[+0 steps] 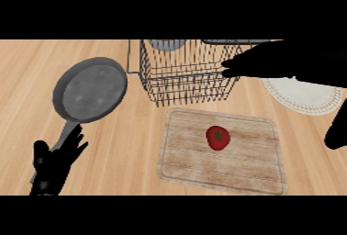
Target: Pick the tomato from the cutting board and place it in the basket
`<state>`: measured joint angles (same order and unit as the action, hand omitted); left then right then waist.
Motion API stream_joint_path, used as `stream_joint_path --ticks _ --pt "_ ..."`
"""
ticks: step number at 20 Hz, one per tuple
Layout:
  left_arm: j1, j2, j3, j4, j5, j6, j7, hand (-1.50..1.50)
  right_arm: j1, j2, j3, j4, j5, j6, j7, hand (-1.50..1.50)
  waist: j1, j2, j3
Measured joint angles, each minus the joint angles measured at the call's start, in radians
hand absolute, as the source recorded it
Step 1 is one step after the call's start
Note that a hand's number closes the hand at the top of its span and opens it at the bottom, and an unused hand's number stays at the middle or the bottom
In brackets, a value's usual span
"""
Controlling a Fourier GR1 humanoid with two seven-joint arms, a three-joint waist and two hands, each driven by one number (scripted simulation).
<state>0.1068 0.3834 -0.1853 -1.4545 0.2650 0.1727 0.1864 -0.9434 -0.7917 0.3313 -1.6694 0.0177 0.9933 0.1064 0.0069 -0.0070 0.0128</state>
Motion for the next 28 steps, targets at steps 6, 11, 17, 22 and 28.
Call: stream_joint_path --ticks 6,11,17,22,28 --pt "0.007 -0.009 0.003 -0.022 -0.012 -0.002 0.015 0.0 0.083 0.092 0.022 -0.025 0.077 -0.042 0.002 -1.5 0.001 0.0 -0.001" --pt "-0.005 -0.008 0.021 -0.004 -0.007 -0.027 0.026 0.0 0.168 0.15 0.062 -0.04 0.196 -0.104 -0.05 -1.5 0.001 0.002 0.0" --pt "0.0 -0.016 0.027 -0.021 -0.018 -0.033 0.034 0.0 0.203 0.195 0.131 0.009 0.36 -0.158 -0.111 -1.5 0.005 0.003 -0.002" --pt "-0.005 -0.03 0.039 0.009 -0.035 -0.038 0.008 0.0 0.256 0.219 0.172 0.051 0.471 -0.228 -0.183 -1.5 0.003 0.002 0.001" --pt "-0.008 -0.041 0.046 0.003 -0.053 -0.033 0.033 0.0 0.296 0.25 0.187 0.093 0.552 -0.275 -0.247 -1.5 0.001 0.0 0.002"
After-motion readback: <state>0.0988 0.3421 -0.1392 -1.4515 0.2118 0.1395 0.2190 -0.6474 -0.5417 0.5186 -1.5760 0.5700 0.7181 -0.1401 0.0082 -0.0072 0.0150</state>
